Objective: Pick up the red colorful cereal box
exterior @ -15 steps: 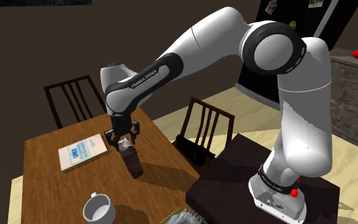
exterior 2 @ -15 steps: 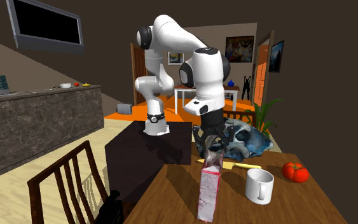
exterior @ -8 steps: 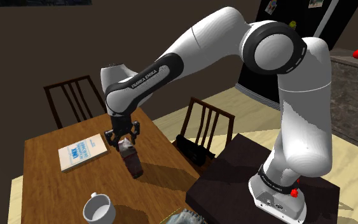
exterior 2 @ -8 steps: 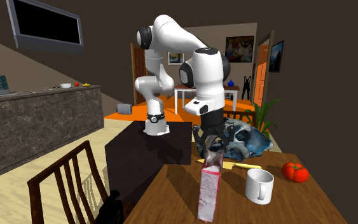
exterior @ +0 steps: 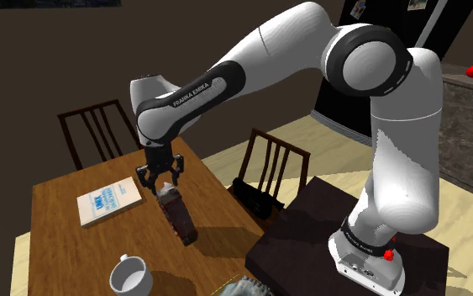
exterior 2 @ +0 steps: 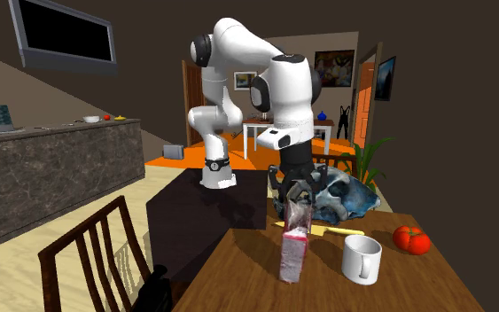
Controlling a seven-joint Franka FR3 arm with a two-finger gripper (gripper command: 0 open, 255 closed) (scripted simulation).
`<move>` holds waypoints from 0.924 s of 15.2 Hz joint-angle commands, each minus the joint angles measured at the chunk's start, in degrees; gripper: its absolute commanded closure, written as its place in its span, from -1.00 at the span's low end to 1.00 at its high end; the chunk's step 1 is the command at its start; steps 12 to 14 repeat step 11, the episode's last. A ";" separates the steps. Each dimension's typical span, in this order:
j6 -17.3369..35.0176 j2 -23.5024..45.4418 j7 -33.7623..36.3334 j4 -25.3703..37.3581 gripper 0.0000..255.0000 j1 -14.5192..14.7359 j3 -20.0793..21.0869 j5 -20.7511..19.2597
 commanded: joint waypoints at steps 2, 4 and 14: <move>-1.88 -1.18 0.13 0.84 1.00 -0.12 0.12 0.19; -3.17 -1.86 0.24 1.47 1.00 -0.18 0.18 0.29; -6.56 -3.42 0.54 3.35 1.00 -0.33 0.31 0.53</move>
